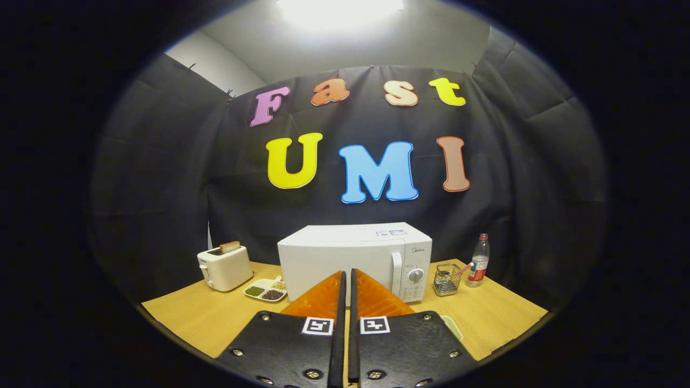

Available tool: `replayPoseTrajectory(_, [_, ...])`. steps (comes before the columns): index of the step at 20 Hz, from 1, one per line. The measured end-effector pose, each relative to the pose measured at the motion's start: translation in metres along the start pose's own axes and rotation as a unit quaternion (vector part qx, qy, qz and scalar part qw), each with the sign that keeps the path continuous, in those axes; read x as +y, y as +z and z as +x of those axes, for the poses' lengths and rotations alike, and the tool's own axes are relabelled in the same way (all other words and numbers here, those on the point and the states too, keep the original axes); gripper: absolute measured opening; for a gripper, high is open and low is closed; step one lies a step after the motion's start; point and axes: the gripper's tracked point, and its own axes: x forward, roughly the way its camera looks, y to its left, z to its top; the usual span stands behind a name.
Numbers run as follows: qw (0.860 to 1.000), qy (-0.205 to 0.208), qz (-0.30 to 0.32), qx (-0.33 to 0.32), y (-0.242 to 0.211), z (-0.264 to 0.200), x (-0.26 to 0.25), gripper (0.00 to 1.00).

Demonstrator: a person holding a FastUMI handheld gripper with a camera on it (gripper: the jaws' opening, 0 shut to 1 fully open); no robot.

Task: Open the microwave, put the food inside, and close the microwave door.

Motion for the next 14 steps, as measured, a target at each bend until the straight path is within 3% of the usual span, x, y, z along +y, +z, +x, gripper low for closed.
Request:
replayPoseTrajectory(3, [1.0, 0.005, -0.017, -0.007, 0.021, -0.027, 0.001, 0.04])
replayPoseTrajectory(5, [0.999, -0.002, -0.037, -0.031, 0.041, -0.045, -0.003, 0.16])
replayPoseTrajectory(7, [0.998, -0.007, -0.044, -0.052, 0.056, -0.06, -0.002, 0.2])
replayPoseTrajectory(14, [0.998, -0.011, -0.027, -0.056, 0.057, -0.071, -0.013, 0.2])
